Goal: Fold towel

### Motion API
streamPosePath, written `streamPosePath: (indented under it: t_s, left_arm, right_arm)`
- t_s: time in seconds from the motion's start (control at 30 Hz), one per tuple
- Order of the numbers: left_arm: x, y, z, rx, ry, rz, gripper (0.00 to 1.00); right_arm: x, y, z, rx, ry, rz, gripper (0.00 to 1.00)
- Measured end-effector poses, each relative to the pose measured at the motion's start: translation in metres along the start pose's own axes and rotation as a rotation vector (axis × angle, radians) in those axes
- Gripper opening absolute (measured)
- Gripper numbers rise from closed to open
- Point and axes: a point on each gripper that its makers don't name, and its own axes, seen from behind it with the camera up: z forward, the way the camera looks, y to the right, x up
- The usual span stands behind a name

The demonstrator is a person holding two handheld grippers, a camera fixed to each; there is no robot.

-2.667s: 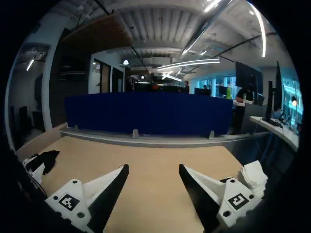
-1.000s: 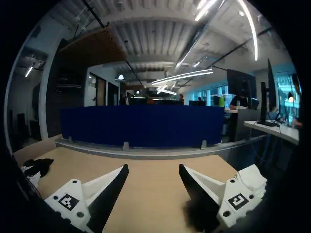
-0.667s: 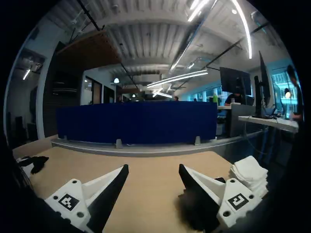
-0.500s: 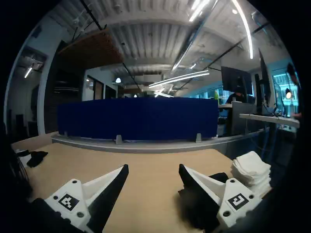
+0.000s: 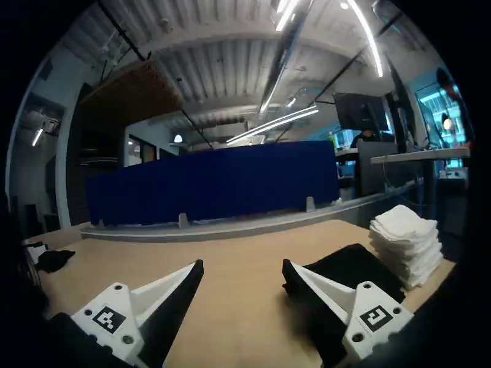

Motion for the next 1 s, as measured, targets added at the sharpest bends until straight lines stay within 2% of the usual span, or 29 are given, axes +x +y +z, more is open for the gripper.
streamPosePath:
  t_s: [0.3,1.0]
  left_arm:
    - [0.0,0.0,0.0,0.0,0.0,0.0,0.85]
    - [0.0,0.0,-0.001,0.0,0.0,0.0,0.85]
  right_arm:
    - [-0.013,-0.004,-0.004,0.01,0.004,0.02,1.0]
    - [-0.019,-0.024,-0.004,0.031,0.014,-0.128,1.0]
